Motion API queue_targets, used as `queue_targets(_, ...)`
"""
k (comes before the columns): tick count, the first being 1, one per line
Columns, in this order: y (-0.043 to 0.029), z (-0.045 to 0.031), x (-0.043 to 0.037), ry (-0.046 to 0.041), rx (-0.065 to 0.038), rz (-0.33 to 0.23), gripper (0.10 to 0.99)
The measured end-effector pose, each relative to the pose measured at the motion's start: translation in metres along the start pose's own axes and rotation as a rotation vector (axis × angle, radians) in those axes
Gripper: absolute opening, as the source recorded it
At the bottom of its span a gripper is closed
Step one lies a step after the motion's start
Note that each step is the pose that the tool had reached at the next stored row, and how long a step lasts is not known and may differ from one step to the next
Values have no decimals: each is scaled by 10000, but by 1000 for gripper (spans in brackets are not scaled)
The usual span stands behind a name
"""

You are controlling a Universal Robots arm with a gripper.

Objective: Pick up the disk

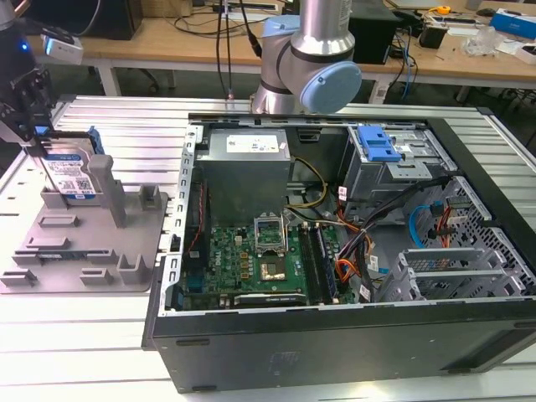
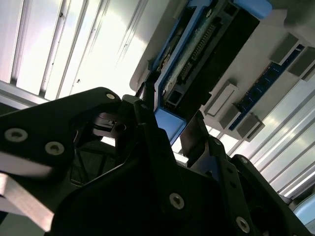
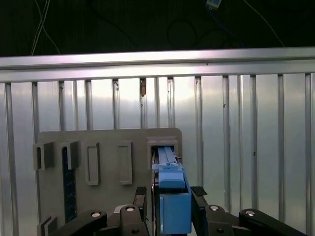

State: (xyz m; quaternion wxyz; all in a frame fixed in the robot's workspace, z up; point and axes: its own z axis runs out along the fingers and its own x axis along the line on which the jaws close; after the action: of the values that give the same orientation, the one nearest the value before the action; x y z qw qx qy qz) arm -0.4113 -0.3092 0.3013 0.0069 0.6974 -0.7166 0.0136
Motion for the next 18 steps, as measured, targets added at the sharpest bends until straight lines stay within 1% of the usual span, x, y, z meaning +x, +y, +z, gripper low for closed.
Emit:
queue_targets(5, 1, 34, -1, 2, -6, 0, 471)
queue_targets(11, 1, 36, -1, -2, -48, -1, 471)
queue_targets(18, 1, 36, -1, -3, -50, -2, 471)
